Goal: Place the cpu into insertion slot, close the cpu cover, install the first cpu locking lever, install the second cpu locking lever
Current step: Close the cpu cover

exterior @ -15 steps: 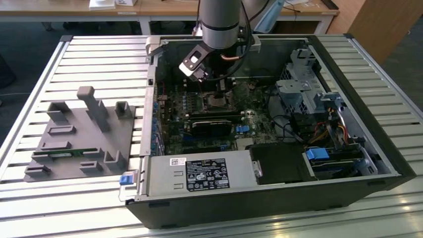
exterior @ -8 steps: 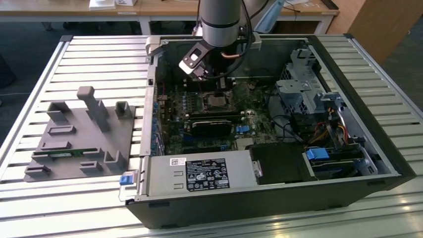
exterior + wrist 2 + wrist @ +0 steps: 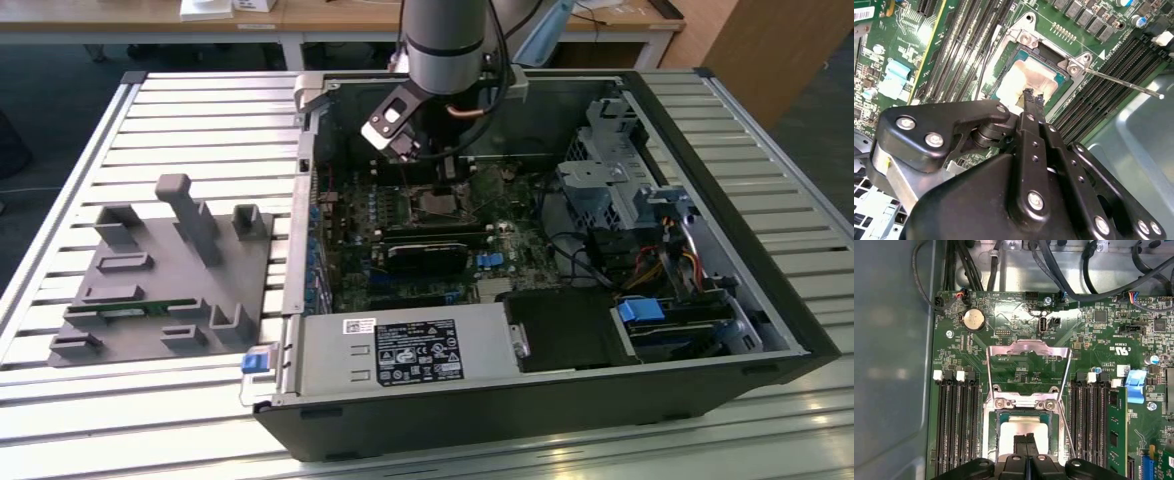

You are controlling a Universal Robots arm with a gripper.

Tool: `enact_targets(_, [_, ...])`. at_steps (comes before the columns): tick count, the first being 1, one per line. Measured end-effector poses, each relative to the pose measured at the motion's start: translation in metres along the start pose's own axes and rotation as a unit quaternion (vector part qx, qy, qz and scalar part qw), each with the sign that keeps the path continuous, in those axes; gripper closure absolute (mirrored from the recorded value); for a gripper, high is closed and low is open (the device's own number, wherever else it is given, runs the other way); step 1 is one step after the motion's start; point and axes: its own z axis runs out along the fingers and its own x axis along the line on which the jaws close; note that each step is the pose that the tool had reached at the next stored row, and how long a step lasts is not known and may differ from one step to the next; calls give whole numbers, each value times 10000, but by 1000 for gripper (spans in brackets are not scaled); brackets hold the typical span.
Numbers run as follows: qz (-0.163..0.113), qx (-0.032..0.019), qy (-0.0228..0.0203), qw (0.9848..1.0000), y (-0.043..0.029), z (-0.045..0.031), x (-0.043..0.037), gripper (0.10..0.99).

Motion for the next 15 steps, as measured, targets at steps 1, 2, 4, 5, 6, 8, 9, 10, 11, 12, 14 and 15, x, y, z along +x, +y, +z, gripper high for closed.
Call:
enact_targets(1, [1, 0, 0, 10000, -3, 0, -6, 980])
enact_targets(2, [1, 0, 0, 10000, -3, -1, -9, 980])
enact_targets(4, [1, 1, -1, 10000, -2, -31, -9, 980])
enact_targets(5, [1, 0, 0, 10000, 1, -61, -9, 980])
enact_targets(6, [1, -1, 1, 10000, 3, -96, -8, 980])
enact_targets(8, [1, 0, 0, 10000, 9, -181, -6, 980])
enact_targets(9, [1, 0, 1, 10000, 11, -221, -6, 980])
enact_targets(10, [1, 1, 0, 10000, 14, -254, -5, 980])
enact_targets(11, [-1, 2, 0, 10000, 19, -272, -5, 980])
enact_targets(12, [0, 5, 0, 10000, 29, -277, -5, 980])
enact_targets(14, [1, 10, 2, 10000, 71, -274, -4, 980])
enact_targets(15, [1, 13, 1, 10000, 94, -274, -5, 980])
